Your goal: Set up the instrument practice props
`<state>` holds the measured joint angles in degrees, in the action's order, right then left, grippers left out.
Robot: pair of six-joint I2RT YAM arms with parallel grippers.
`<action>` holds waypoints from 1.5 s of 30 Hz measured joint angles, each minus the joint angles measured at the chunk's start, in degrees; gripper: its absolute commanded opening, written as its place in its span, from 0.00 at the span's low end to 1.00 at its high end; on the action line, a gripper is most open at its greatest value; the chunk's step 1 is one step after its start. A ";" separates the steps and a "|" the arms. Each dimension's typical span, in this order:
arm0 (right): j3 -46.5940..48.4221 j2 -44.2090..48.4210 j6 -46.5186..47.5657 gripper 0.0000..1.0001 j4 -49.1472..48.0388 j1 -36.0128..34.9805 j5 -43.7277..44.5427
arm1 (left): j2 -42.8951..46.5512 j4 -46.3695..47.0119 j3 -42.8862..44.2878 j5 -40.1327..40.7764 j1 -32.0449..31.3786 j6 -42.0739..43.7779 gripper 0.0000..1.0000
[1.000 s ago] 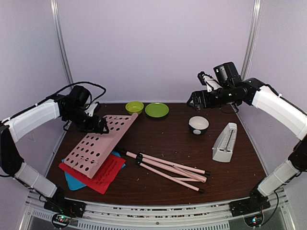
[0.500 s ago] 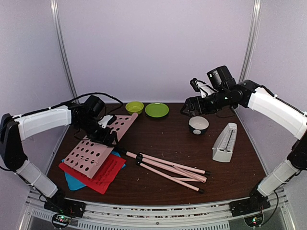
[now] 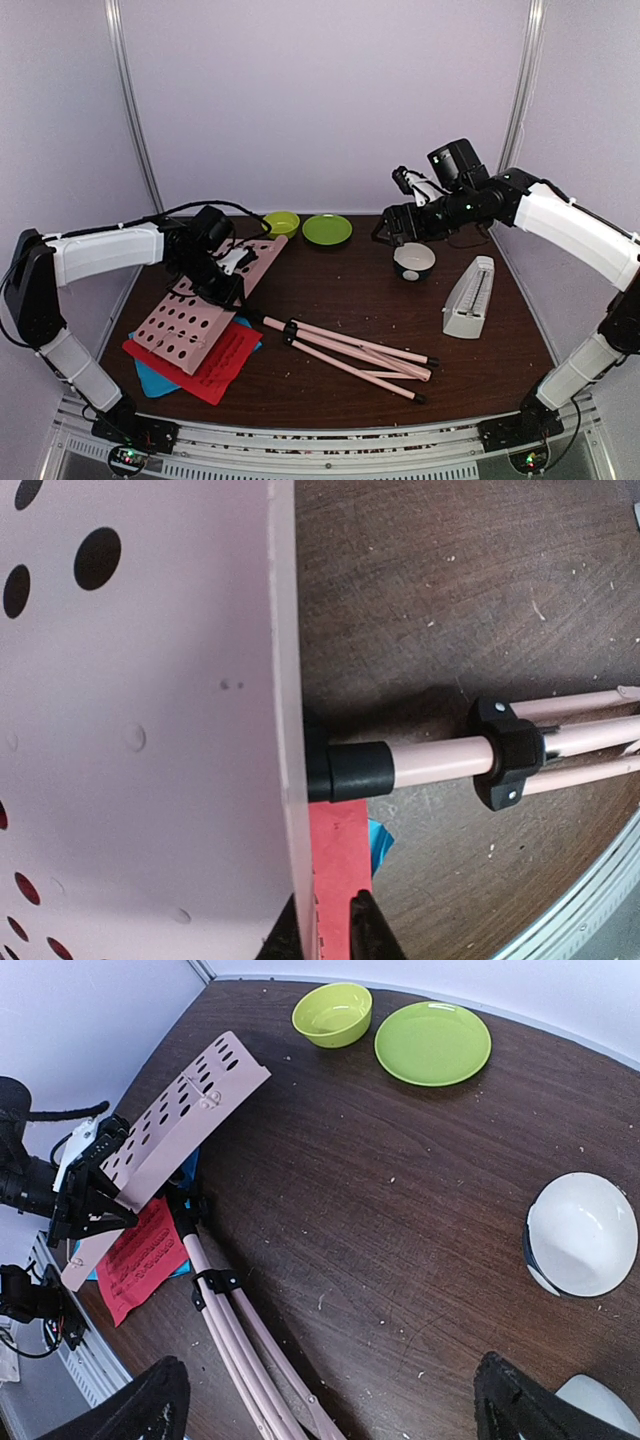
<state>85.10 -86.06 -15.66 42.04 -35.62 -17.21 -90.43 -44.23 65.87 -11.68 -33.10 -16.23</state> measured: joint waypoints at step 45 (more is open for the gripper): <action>-19.06 9.75 -17.00 0.98 -28.35 12.20 -24.13 | 9.66 -14.16 32.28 20.68 -15.72 26.27 0.00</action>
<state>66.04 -76.31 -32.67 13.69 -23.42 -41.34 -80.77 -58.39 98.15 8.99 -48.82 10.04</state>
